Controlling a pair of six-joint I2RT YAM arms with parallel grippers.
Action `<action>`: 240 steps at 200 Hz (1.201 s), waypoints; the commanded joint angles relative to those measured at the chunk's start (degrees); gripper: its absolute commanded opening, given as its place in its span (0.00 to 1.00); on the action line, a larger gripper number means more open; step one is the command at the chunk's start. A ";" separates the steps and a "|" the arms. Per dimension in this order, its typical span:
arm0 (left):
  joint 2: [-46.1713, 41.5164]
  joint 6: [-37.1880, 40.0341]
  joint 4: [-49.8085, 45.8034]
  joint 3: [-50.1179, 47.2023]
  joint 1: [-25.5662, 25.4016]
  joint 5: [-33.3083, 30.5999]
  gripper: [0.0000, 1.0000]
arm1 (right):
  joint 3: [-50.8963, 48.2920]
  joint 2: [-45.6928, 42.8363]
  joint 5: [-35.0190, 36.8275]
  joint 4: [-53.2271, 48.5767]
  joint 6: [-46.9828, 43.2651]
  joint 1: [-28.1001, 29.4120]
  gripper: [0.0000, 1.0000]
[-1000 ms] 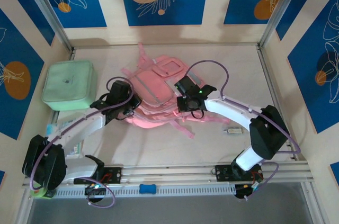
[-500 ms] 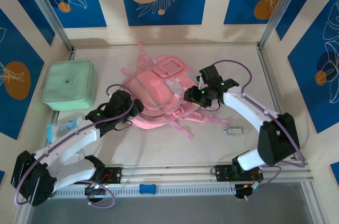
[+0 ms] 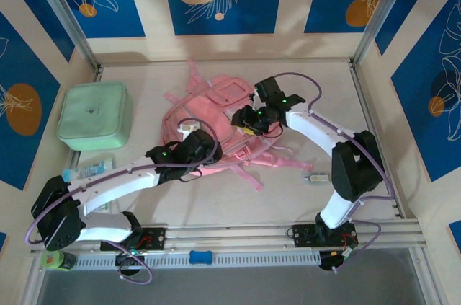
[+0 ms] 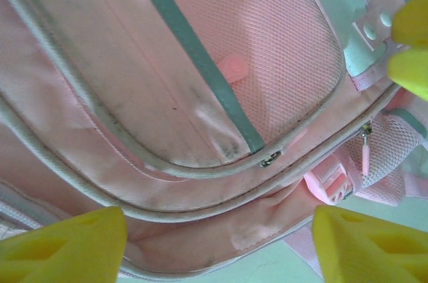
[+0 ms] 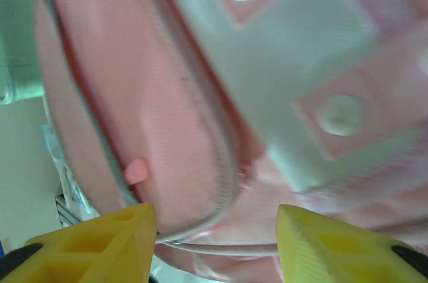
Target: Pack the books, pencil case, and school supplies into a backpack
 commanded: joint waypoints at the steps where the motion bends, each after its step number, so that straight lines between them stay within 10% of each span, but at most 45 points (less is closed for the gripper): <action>1: 1.56 2.55 -2.69 3.46 -0.67 -2.84 0.78 | 1.88 3.75 -1.76 -1.29 -1.04 0.51 0.46; 31: 2.59 1.38 -7.30 5.50 -1.87 -6.81 0.86 | 3.26 7.89 -5.83 1.06 -2.23 0.23 0.42; 100: 5.55 0.58 -10.55 6.07 -3.29 -7.70 0.99 | 2.75 5.77 -10.22 5.44 0.58 1.30 0.00; 208: 12.94 -15.82 -5.57 8.41 -4.45 -19.08 1.00 | -3.88 0.01 -14.19 16.47 12.74 3.09 0.00; 240: 15.92 -24.53 -17.91 11.21 -3.74 -22.94 0.99 | -4.60 0.04 -14.98 17.85 13.84 1.87 0.00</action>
